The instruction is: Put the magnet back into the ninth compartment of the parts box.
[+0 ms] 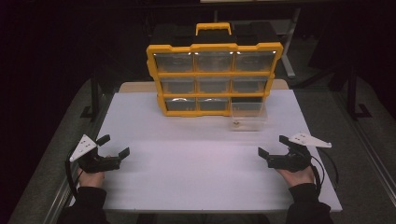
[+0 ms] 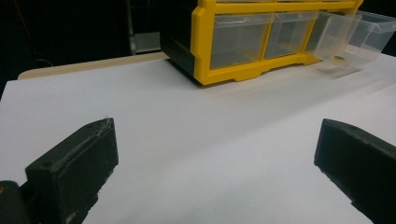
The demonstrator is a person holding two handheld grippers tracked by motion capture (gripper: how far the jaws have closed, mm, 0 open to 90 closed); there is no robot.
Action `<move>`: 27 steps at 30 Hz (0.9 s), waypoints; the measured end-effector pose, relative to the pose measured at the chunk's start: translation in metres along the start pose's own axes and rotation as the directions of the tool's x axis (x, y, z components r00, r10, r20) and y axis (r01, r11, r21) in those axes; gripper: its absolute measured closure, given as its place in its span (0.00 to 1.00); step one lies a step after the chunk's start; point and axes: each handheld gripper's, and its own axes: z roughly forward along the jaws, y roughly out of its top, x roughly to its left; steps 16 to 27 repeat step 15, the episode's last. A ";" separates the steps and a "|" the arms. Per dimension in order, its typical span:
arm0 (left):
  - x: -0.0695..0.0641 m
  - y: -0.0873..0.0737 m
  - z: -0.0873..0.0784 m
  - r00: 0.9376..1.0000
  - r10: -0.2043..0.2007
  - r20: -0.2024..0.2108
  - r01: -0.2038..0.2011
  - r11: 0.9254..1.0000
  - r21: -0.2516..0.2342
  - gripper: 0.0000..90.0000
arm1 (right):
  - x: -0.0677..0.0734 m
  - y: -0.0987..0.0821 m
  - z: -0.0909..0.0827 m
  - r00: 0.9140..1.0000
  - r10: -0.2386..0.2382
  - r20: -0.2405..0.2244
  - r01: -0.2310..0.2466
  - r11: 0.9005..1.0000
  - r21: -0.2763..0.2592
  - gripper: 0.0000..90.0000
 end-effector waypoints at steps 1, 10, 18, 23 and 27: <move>0.000 0.000 0.000 1.000 0.000 0.000 0.000 1.000 -0.001 0.00 | 0.000 -0.001 -0.002 1.000 0.003 0.000 -0.003 1.000 -0.005 0.00; 0.000 0.000 0.000 1.000 0.001 0.000 -0.001 1.000 0.000 0.00 | 0.000 -0.014 -0.012 1.000 0.012 -0.007 -0.012 0.999 -0.034 0.00; 0.000 0.000 0.000 1.000 0.002 0.002 -0.002 1.000 -0.002 0.00 | 0.001 -0.015 -0.012 1.000 0.013 -0.012 -0.013 0.999 -0.039 0.00; 0.000 0.000 0.000 1.000 0.002 0.002 -0.002 1.000 -0.002 0.00 | 0.001 -0.015 -0.012 1.000 0.013 -0.012 -0.013 0.999 -0.039 0.00; 0.000 0.000 0.000 1.000 0.002 0.002 -0.002 1.000 -0.002 0.00 | 0.001 -0.015 -0.012 1.000 0.013 -0.012 -0.013 0.999 -0.039 0.00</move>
